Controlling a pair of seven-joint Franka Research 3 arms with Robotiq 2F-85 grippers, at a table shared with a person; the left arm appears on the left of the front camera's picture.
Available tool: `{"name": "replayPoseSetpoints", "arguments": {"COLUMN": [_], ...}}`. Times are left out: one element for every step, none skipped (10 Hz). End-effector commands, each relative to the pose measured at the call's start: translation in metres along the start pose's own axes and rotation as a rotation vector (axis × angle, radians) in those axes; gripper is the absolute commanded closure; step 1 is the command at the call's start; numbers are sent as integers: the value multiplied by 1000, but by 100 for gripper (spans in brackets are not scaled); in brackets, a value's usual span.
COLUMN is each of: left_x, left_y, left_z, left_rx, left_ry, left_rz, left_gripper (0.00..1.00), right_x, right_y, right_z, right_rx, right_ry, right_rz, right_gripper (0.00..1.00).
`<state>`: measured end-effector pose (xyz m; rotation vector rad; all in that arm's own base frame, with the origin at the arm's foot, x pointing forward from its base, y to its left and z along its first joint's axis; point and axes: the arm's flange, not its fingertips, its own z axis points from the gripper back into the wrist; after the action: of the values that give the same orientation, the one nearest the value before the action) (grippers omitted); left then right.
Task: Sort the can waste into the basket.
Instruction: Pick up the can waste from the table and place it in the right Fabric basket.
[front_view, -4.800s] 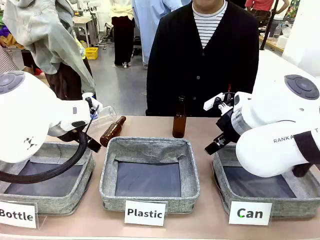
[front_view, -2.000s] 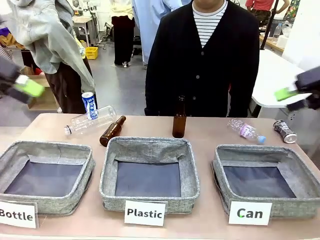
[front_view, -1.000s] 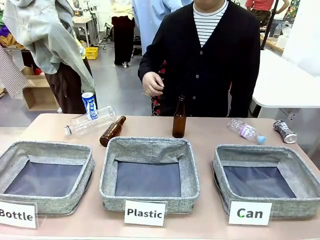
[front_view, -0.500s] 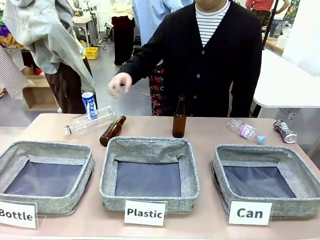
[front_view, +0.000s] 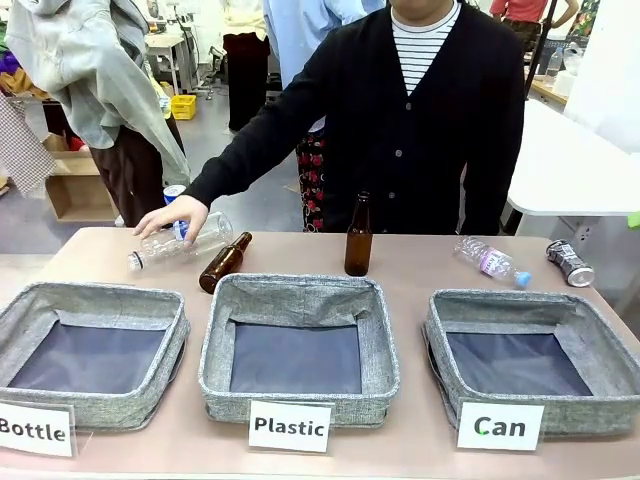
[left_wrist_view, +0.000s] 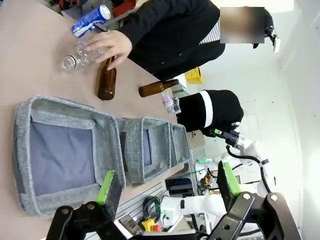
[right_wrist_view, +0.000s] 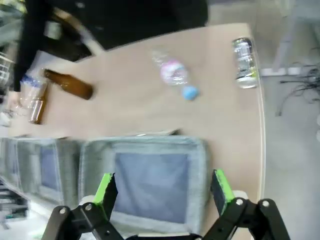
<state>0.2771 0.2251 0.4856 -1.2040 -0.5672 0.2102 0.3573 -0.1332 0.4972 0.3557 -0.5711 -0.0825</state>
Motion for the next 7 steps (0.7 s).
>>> {"name": "replayPoseSetpoints", "arguments": {"left_x": [0,0,0,0,0,0,0], "left_y": [0,0,0,0,0,0,0], "left_z": [2,2,2,2,2,2,2], "left_rx": [-8,-8,-8,-8,-8,-8,-8], "left_ry": [3,3,3,3,3,3,3], "left_rz": [-23,-23,-23,-23,-23,-23,-23], "left_gripper": [0,0,0,0,0,0,0], "right_x": [7,9,8,3,11,11,9], "right_y": [-10,-10,-10,-7,-9,-9,-16], "right_z": [-30,-34,-33,-21,-37,-37,-32], "right_rx": [-426,-437,-407,-389,-366,-366,-397], "right_ry": [152,147,88,-69,76,76,42], "right_rz": [157,142,111,-63,161,161,92], "right_gripper": [0,0,0,0,0,0,0]}}
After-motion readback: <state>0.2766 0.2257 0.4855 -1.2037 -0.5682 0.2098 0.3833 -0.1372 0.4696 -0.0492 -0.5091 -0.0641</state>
